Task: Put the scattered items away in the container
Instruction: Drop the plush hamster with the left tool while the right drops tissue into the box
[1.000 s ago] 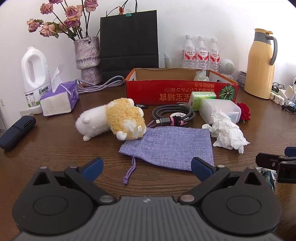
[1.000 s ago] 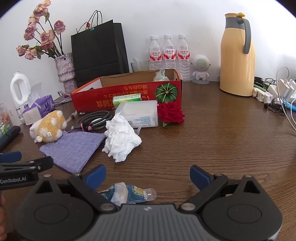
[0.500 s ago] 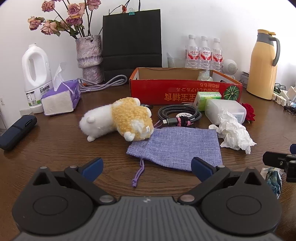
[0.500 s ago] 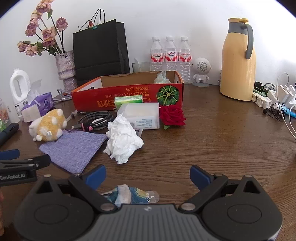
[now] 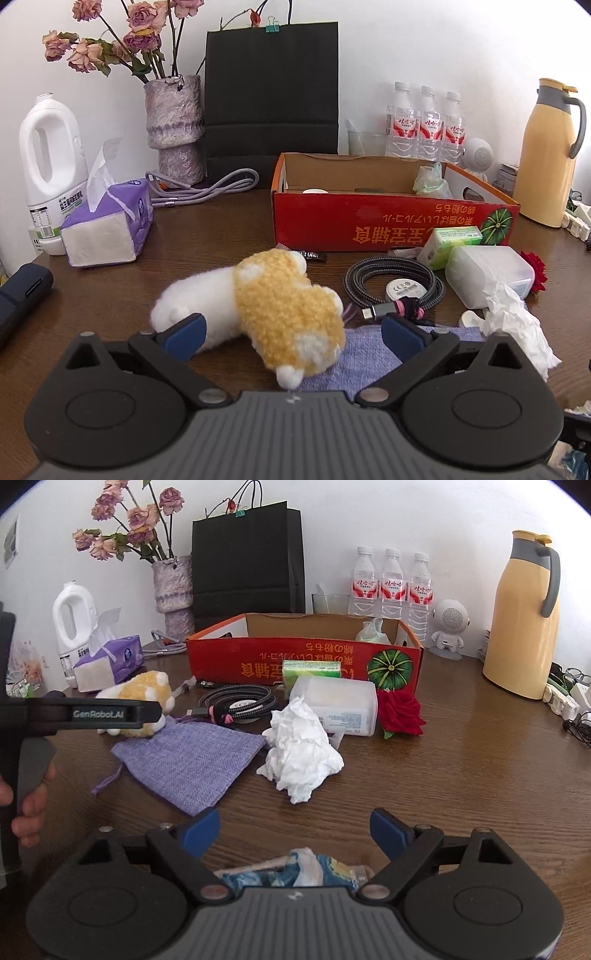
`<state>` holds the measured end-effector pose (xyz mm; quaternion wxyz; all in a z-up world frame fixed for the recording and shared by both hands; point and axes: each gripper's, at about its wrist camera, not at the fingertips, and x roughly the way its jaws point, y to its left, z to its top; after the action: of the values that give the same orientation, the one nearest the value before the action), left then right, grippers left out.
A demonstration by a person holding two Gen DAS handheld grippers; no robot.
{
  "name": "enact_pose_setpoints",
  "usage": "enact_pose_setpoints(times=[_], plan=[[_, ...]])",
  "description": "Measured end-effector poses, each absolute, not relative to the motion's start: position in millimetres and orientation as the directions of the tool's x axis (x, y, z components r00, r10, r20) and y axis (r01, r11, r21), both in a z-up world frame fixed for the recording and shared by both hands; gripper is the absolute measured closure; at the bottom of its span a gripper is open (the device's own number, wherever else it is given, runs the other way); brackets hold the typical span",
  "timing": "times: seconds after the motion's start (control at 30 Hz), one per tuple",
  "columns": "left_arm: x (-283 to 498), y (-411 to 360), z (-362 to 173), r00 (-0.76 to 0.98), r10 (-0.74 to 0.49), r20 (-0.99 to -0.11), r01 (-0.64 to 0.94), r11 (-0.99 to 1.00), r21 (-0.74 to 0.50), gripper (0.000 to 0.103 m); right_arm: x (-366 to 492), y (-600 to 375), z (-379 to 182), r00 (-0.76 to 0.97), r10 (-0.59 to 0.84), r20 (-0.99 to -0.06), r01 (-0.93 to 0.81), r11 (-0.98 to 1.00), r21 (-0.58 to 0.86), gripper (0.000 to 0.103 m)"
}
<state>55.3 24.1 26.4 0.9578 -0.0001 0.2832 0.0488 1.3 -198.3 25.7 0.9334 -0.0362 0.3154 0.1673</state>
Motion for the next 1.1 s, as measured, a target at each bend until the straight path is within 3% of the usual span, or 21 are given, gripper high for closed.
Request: enact_pose_setpoints(times=[0.07,0.13,0.2,0.3,0.43,0.6,0.63,0.7,0.77,0.97,1.1], plan=[[66.8,27.8,24.5,0.825,0.092,-0.557,-0.104,0.995,0.01,0.001,9.9,-196.0,30.4,0.754,0.284,-0.592,-0.332,0.943,0.031,0.017],[72.1,33.7,23.3,0.819,0.071,-0.569,-0.104,0.994,-0.025,0.01,18.3,-192.9,34.2,0.759,0.275,-0.59,-0.323,0.946,0.025,0.017],[73.8,39.2,21.0,0.81,0.059,-0.584,-0.107,0.993,-0.048,0.047,25.1,-189.5,35.6,0.754,0.289,-0.59,-0.335,0.942,0.033,0.017],[71.8,45.2,19.9,0.807,0.043,-0.59,-0.109,0.991,-0.076,0.053,34.2,-181.9,31.9,0.741,0.301,-0.6,-0.357,0.934,0.028,0.018],[59.9,52.3,34.7,0.841,0.059,-0.537,-0.126,0.988,-0.089,0.056,52.6,-176.5,26.3,0.709,0.299,-0.639,-0.359,0.933,0.038,0.047],[40.3,56.6,56.8,0.877,0.071,-0.475,-0.122,0.989,-0.078,0.056,72.3,-179.1,24.8,0.709,0.267,-0.653,-0.322,0.946,0.037,0.055],[37.4,56.6,59.2,0.88,0.066,-0.47,-0.117,0.99,-0.081,0.056,75.1,-179.0,23.4,0.701,0.262,-0.663,-0.322,0.946,0.033,0.067],[31.4,54.9,63.9,0.887,0.061,-0.458,-0.112,0.99,-0.085,0.056,75.7,-179.2,22.7,0.699,0.259,-0.667,-0.327,0.945,0.024,0.075],[28.3,51.9,68.3,0.895,0.056,-0.443,-0.101,0.992,-0.079,0.056,70.3,-183.4,29.9,0.707,0.275,-0.652,-0.329,0.943,0.042,0.093],[44.5,46.4,90.5,0.913,0.001,-0.408,-0.049,0.993,-0.109,0.056,59.6,-219.1,78.3,0.749,0.341,-0.568,-0.295,0.939,0.175,0.093],[82.8,32.4,118.3,0.927,-0.048,-0.373,0.009,0.994,-0.106,0.056,76.8,-237.3,120.6,0.81,0.314,-0.495,-0.287,0.949,0.133,0.093]])
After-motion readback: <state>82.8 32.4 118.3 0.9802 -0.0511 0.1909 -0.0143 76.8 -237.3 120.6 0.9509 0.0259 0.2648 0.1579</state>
